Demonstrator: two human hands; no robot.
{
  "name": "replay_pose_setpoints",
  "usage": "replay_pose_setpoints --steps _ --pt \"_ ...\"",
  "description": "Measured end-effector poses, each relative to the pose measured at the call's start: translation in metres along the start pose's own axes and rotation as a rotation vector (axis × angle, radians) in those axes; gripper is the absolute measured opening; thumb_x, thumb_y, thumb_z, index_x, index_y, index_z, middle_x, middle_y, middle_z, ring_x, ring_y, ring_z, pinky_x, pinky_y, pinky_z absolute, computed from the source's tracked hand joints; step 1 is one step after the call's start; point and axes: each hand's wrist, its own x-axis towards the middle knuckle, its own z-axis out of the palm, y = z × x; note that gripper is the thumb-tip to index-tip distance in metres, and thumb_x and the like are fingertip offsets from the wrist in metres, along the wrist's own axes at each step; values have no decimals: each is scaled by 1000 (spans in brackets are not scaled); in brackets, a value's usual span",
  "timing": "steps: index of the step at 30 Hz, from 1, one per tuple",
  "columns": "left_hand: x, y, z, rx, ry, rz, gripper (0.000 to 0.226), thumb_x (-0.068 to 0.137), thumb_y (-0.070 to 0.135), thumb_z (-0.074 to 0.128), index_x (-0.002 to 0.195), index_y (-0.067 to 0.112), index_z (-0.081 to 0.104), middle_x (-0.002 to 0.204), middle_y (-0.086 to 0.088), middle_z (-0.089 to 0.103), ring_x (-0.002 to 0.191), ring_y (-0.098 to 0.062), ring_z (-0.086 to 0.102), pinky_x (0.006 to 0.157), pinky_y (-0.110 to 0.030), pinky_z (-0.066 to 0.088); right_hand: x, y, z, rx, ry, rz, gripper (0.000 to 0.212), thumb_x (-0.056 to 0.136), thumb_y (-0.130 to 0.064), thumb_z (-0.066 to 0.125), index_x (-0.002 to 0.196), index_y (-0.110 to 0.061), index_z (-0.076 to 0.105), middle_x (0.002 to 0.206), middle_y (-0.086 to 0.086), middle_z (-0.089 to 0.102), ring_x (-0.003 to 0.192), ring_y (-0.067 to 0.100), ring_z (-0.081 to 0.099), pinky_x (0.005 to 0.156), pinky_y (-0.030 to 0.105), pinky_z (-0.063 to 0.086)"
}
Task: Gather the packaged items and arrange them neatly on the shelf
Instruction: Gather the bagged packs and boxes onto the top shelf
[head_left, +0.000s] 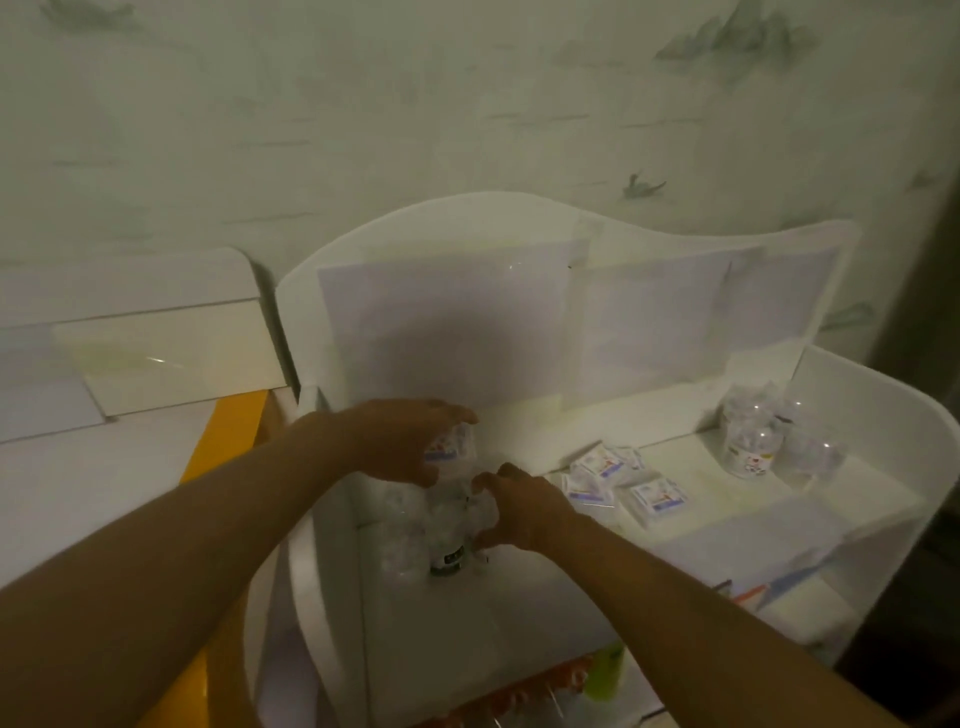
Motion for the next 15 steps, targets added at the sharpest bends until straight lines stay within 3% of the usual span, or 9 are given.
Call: replay_pose_setpoints --steps 3,6,10,15 --pt "10 6 -1 -2 3 -13 80 84 34 67 149 33 21 151 6 35 132 -17 43 106 -31 38 -11 10 -7 -87 -29 -47 95 70 -63 74 148 -36 27 137 9 40 116 37 55 95 46 48" --pt "26 17 -6 1 -18 -30 80 85 36 67 150 34 20 153 9 31 136 -15 38 109 -28 32 -17 30 -23 -82 -9 -125 96 74 -63 71 150 -39 19 137 11 44 118 37 55 95 47 49" --pt "56 37 -17 19 -13 -76 79 85 40 66 149 36 19 154 10 31 136 -15 37 111 -29 31 -23 71 -59 -83 8 -176 82 84 -54 65 152 -35 22 139 10 50 122 31 53 97 44 48" --pt "103 81 -22 -4 -62 -106 78 86 35 65 150 33 20 154 7 30 137 -17 36 109 -27 29 -38 153 -110 -121 65 -96 57 88 -48 62 141 -33 45 132 -2 57 124 19 50 98 33 42"
